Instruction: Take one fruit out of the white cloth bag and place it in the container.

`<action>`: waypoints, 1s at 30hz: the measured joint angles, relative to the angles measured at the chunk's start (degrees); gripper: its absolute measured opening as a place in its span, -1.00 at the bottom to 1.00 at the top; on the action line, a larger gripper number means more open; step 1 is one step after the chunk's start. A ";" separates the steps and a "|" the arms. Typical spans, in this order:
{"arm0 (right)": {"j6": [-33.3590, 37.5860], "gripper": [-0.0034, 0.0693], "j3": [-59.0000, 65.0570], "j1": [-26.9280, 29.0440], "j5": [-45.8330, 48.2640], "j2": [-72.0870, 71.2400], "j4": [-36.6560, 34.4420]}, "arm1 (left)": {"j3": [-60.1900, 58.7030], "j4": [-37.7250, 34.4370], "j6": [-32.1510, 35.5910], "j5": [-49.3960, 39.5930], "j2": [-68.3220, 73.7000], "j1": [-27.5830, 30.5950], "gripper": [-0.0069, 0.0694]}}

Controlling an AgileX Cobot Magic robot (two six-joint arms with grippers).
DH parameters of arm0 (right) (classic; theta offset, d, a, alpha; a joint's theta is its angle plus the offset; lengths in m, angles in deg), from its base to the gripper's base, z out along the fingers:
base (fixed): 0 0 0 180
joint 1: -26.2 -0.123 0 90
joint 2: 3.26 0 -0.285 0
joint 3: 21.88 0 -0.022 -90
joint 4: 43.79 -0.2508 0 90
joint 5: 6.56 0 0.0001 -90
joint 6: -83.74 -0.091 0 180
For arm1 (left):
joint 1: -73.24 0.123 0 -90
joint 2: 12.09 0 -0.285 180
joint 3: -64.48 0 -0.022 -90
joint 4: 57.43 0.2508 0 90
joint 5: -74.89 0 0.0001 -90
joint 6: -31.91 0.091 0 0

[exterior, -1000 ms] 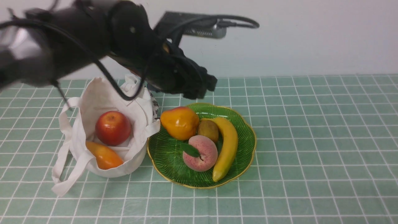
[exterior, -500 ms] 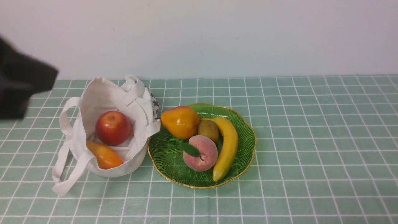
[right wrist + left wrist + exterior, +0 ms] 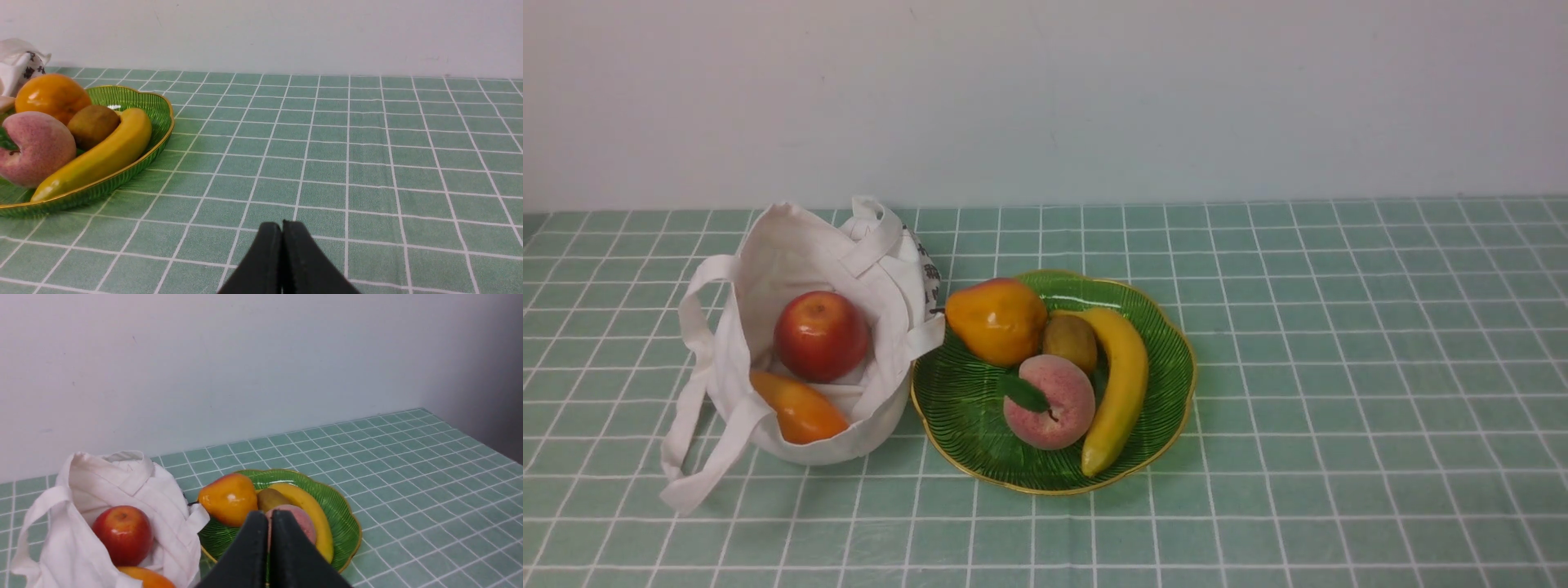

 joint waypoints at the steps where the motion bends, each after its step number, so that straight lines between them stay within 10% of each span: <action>1: 0.00 -0.95 0.00 0.00 0.00 0.00 0.00 | -0.61 0.75 0.00 0.63 -0.06 0.00 -0.84; 30: 0.00 -0.95 0.00 0.00 0.00 0.00 0.00 | -10.21 -0.04 2.88 12.07 0.95 2.66 -0.84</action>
